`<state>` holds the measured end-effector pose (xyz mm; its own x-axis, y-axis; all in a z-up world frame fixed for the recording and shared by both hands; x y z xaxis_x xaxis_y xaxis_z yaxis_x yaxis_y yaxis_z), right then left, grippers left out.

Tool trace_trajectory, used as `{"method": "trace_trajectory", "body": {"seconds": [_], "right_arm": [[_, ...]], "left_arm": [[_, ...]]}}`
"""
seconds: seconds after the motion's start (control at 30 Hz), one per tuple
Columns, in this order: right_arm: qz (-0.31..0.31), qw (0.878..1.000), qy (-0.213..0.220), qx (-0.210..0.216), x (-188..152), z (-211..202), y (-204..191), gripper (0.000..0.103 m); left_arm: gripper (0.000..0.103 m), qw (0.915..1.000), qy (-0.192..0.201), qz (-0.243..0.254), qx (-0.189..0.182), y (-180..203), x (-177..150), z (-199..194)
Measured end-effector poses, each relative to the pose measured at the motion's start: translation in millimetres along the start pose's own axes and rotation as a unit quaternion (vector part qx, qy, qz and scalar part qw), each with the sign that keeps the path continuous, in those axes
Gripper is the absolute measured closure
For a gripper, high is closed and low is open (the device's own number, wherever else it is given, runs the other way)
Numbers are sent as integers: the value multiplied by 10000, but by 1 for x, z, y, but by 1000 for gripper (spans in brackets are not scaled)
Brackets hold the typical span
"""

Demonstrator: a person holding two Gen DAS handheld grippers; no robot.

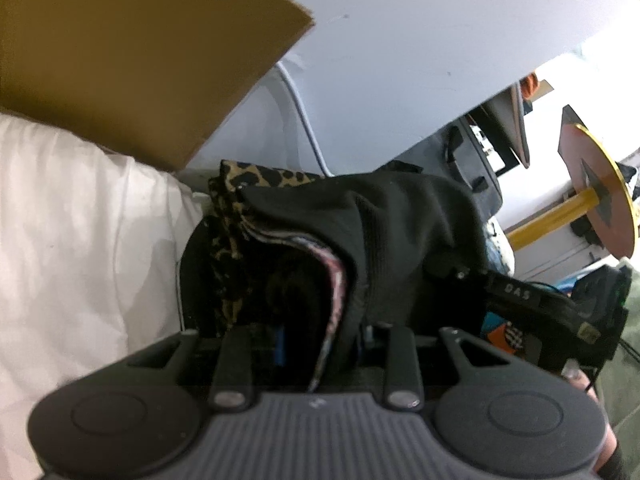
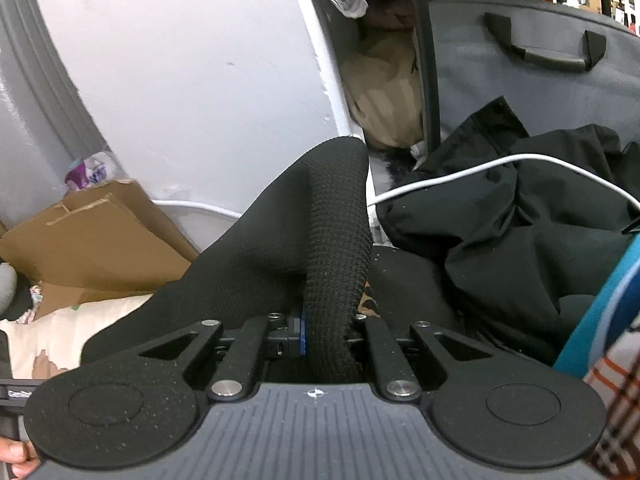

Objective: Fold clothes
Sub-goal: 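Carry the raised black shorts with both tools toward the clothes pile beside the blanket, then lower the shorts onto the pile and open the right tool while the left tool holds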

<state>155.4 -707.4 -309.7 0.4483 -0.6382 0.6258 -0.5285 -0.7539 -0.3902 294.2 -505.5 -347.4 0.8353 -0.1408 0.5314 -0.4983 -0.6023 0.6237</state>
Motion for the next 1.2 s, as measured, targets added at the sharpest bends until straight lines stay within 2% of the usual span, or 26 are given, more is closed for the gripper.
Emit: {"method": "trace_trajectory", "body": {"seconds": [0.1, 0.23, 0.37, 0.5, 0.67, 0.87, 0.93, 1.03, 1.2], "right_arm": [[-55, 9999, -116, -96, -2, 15, 5, 94], [-344, 9988, -172, -314, -3, 33, 9, 90], [-694, 9959, -208, -546, 2, 48, 14, 82], [-824, 9926, -132, -887, 15, 52, 21, 81], [-1159, 9846, 112, -1305, 26, 36, 18, 77], [-1163, 9866, 370, -1080, 17, 5, 2, 76], [-994, 9910, 347, -825, 5, -3, -5, 76], [-1000, 9922, 238, -702, -23, -3, -11, 76], [-1129, 9908, 104, -734, -65, 4, 0, 75]], "left_arm": [[71, 9995, 70, -299, 13, -10, -2, 4], [71, 9990, 163, -423, 33, -18, -5, 7], [71, 9985, 204, -516, 14, -23, -5, 9], [71, 9985, 189, -514, -6, -21, -3, 10], [72, 9990, 157, -424, -6, -16, 2, 13], [72, 9994, 118, -317, -6, -11, 7, 17], [71, 9987, 83, -492, -37, -18, 5, 18], [71, 9977, 50, -677, -85, -26, 2, 18], [71, 9970, 66, -756, -119, -29, -2, 15]]}}
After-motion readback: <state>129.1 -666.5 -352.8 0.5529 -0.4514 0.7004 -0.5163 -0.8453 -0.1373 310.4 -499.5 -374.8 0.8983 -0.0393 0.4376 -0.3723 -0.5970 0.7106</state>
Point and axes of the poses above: each gripper's, at about its wrist camera, not at the fingertips, and z roughly the way its jaws point, y to its right, x to its top, the point moved 9 cm from there along z, roughly the way its jaws point, and after that the axes turned 10 degrees about z, right-handed, at the moved point
